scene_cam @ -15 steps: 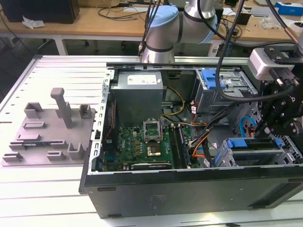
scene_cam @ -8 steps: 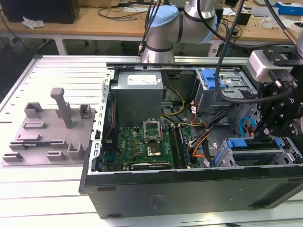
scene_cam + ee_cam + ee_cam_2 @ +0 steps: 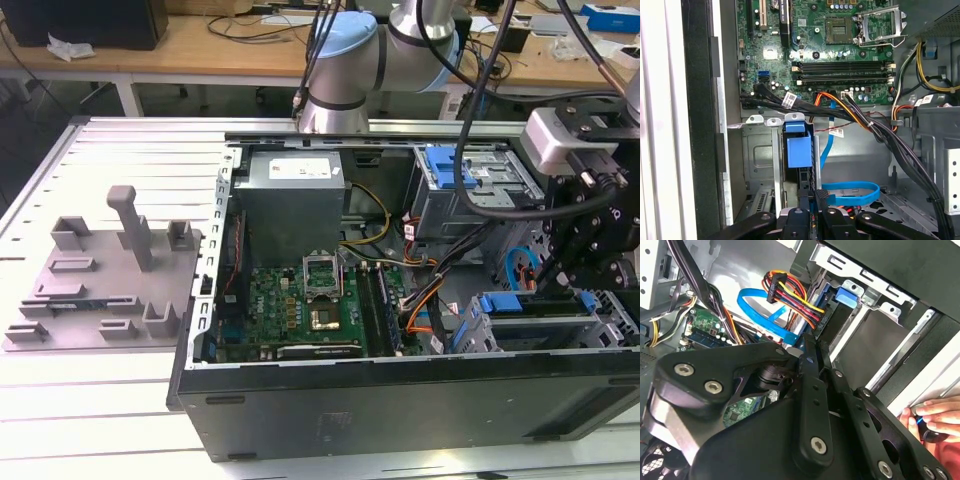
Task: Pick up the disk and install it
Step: 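Insert the second disk wire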
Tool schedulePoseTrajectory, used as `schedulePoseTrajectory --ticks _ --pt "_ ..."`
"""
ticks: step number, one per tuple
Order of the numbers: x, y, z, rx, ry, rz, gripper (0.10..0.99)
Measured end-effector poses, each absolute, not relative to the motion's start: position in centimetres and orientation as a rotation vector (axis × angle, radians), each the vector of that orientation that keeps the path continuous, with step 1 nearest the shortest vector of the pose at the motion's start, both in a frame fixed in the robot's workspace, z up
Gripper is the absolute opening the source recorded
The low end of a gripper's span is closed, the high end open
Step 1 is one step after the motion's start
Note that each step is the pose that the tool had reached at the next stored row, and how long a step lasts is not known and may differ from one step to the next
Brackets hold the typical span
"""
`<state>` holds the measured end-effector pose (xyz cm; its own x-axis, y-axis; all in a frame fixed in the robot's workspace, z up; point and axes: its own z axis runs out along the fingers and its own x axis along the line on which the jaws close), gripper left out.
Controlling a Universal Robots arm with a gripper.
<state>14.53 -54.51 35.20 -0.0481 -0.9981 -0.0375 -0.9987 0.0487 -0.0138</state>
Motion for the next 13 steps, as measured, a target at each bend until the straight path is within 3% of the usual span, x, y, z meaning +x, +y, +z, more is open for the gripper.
schedulePoseTrajectory --ticks 13 --pt "14.63 -54.50 35.05 -2.142 2.248 0.025 0.161"
